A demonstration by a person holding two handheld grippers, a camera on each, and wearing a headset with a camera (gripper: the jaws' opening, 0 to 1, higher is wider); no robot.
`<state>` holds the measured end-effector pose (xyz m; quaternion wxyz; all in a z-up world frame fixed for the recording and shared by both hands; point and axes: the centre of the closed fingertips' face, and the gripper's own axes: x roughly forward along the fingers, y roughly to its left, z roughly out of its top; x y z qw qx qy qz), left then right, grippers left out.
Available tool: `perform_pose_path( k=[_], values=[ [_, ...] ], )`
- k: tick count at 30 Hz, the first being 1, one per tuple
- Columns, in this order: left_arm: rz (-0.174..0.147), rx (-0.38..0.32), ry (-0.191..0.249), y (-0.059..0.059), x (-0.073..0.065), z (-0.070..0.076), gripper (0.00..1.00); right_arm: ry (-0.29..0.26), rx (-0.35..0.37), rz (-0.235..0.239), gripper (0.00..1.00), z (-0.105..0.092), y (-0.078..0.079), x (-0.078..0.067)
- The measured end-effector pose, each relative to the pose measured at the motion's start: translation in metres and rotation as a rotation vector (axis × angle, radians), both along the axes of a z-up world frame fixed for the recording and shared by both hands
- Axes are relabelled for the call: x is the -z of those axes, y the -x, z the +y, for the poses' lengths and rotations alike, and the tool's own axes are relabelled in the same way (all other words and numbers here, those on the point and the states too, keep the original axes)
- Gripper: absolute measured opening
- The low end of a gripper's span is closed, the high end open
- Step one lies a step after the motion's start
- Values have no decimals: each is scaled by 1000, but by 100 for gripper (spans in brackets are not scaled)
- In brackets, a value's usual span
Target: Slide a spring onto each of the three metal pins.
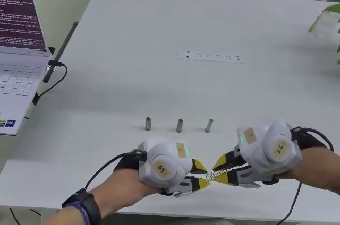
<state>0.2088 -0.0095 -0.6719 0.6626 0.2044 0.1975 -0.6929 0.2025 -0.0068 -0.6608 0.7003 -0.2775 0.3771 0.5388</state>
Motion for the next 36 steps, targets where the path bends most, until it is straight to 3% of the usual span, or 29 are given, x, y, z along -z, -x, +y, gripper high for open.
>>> perform_pose_path(
  k=[5,9,17,21,36],
  values=[
    [13,-36,4,-5,0,5,7,-11,24,3,8,-4,-2,2],
    [44,-88,20,-10,-1,11,9,-13,49,6,8,-9,-5,5],
    [47,-134,18,-14,1,24,14,-11,91,3,8,-18,-13,10],
    [69,-184,31,-19,0,34,14,-12,108,3,8,-23,-18,12],
    [48,-358,46,-51,-7,82,21,-3,172,-10,8,-38,-46,18]
  ],
)
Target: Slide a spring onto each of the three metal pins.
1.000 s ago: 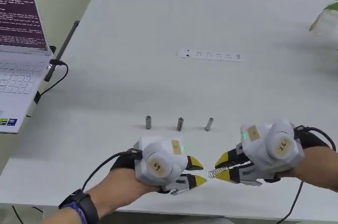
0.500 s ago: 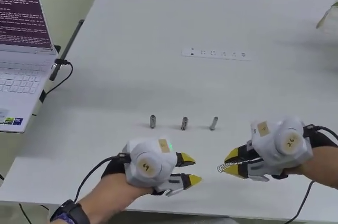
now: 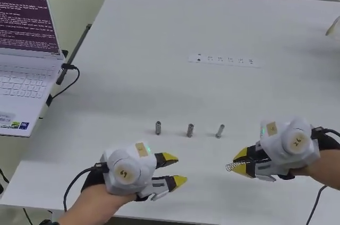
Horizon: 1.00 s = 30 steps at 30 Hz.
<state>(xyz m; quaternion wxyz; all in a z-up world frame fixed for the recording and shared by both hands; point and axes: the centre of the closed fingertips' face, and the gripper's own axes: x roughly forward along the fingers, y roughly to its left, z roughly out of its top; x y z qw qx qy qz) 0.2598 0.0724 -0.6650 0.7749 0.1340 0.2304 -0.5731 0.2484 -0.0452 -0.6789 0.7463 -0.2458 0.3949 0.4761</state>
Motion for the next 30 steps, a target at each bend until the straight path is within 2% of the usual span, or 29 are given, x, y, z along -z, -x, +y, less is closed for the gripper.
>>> perform_pose_path(
  k=[10,19,30],
  values=[
    [-21,-112,-4,-18,-5,36,26,30,47,-12,8,-13,-24,9],
    [-35,-185,1,-26,-10,59,29,73,55,-15,8,-23,-44,14],
    [-35,-259,13,-36,-15,81,33,102,54,-11,8,-27,-71,18]
  ],
)
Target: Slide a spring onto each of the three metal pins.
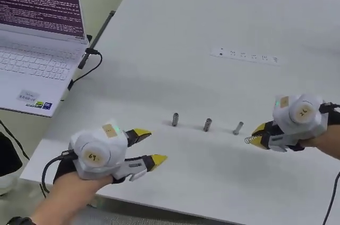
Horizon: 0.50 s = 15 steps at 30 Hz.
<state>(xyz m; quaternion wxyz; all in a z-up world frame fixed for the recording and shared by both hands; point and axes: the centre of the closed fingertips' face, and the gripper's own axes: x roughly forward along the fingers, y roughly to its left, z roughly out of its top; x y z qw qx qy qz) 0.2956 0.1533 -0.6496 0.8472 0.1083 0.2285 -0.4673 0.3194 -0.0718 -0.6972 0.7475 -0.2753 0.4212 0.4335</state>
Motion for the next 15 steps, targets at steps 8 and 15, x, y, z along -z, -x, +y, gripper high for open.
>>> perform_pose_path(
  k=[8,15],
  values=[
    [1,-37,12,-6,-4,10,36,29,-26,6,8,0,-14,4],
    [7,-64,21,-11,-4,19,39,48,-37,8,8,-1,-27,7]
  ],
)
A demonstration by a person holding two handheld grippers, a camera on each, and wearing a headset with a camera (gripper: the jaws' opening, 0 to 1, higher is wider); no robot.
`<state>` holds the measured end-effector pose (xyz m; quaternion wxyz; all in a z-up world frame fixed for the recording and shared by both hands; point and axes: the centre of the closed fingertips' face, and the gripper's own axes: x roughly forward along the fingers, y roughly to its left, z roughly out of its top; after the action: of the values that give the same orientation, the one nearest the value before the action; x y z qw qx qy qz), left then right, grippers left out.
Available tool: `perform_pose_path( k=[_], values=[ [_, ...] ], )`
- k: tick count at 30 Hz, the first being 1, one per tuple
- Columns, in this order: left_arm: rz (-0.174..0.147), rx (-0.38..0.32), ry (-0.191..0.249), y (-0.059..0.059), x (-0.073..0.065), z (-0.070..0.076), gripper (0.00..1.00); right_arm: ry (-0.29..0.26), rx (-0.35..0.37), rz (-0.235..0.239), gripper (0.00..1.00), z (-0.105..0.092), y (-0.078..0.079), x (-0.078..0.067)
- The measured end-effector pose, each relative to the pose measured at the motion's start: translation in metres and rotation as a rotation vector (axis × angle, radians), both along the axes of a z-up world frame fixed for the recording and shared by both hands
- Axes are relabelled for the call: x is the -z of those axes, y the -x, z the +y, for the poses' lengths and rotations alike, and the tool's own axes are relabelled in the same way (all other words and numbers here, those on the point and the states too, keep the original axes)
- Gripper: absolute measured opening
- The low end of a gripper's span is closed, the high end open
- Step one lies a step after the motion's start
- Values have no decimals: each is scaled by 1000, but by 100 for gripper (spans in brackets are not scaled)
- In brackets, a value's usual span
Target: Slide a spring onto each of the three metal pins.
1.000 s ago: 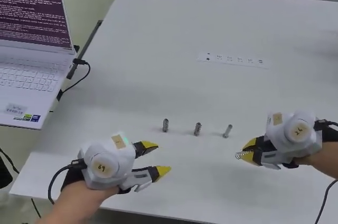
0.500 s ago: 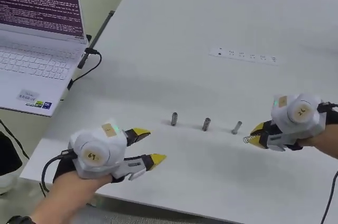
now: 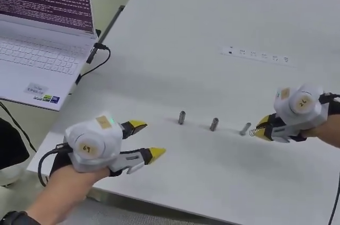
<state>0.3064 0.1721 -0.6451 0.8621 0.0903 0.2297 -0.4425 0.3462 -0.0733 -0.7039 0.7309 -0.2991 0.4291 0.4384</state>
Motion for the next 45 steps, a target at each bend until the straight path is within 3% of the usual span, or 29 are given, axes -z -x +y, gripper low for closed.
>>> perform_pose_path(
  k=[14,33,45],
  values=[
    [19,-24,5,-1,2,7,49,26,-5,18,8,-5,-10,5],
    [37,-58,6,-4,6,15,52,85,-65,32,8,-5,-28,4],
    [48,-72,12,-5,8,18,52,116,-118,68,8,-4,-30,11]
  ],
)
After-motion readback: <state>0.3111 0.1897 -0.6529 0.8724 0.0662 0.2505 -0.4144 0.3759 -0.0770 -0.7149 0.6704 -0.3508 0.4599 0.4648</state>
